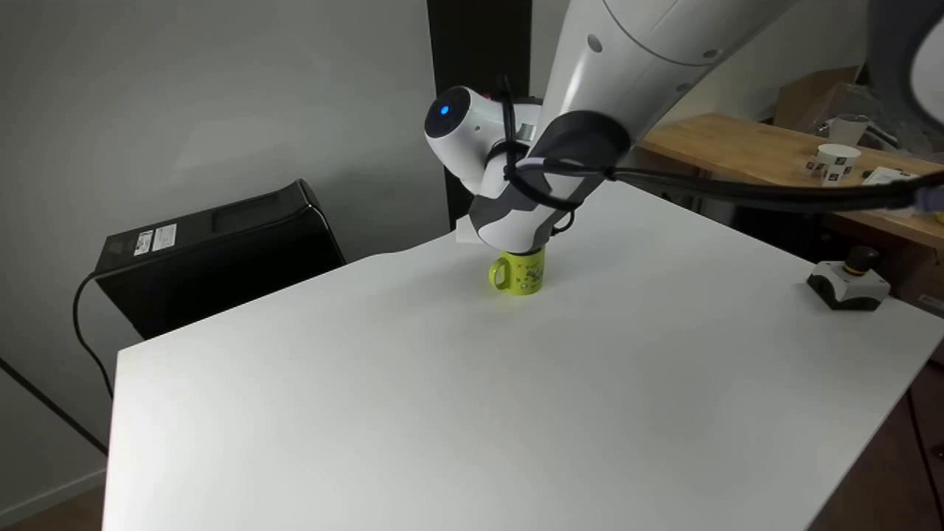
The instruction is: Put the marker in the cup
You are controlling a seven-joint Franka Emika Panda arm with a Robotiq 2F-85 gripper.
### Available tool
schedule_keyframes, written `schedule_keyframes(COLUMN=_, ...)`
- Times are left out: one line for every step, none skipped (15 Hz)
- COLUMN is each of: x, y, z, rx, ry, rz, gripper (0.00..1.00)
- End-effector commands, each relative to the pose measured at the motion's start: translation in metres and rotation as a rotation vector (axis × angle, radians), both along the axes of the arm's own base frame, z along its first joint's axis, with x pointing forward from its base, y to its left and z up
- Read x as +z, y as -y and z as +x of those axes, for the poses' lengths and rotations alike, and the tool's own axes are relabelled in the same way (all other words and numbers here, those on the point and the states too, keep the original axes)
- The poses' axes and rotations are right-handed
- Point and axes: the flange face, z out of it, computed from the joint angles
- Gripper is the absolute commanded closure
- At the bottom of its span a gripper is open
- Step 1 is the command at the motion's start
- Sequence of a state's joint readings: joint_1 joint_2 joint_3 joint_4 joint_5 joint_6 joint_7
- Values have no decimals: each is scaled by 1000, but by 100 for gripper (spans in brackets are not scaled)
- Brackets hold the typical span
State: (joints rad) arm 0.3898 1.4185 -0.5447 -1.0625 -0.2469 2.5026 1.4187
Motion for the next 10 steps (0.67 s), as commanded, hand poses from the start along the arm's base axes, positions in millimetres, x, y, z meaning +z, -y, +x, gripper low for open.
schedule_keyframes(x=-1, y=1, z=5, rx=-22, ry=2, rz=-1, gripper=96)
schedule_keyframes(x=-1, y=1, z=5, rx=-21, ry=2, rz=-3, gripper=96)
schedule_keyframes(x=-1, y=1, z=5, rx=-18, ry=1, rz=-8, gripper=96)
schedule_keyframes(x=-1, y=1, z=5, rx=-17, ry=0, rz=-11, gripper=96)
schedule_keyframes(x=-1, y=2, z=5, rx=-16, ry=-1, rz=-14, gripper=96)
schedule_keyframes(x=-1, y=2, z=6, rx=-16, ry=-1, rz=-18, gripper=96)
schedule_keyframes(x=0, y=2, z=6, rx=-14, ry=0, rz=-26, gripper=96)
schedule_keyframes(x=0, y=2, z=6, rx=-17, ry=6, rz=-24, gripper=57)
schedule_keyframes(x=0, y=2, z=6, rx=-16, ry=4, rz=-26, gripper=56)
schedule_keyframes(x=0, y=3, z=6, rx=-18, ry=4, rz=-27, gripper=51)
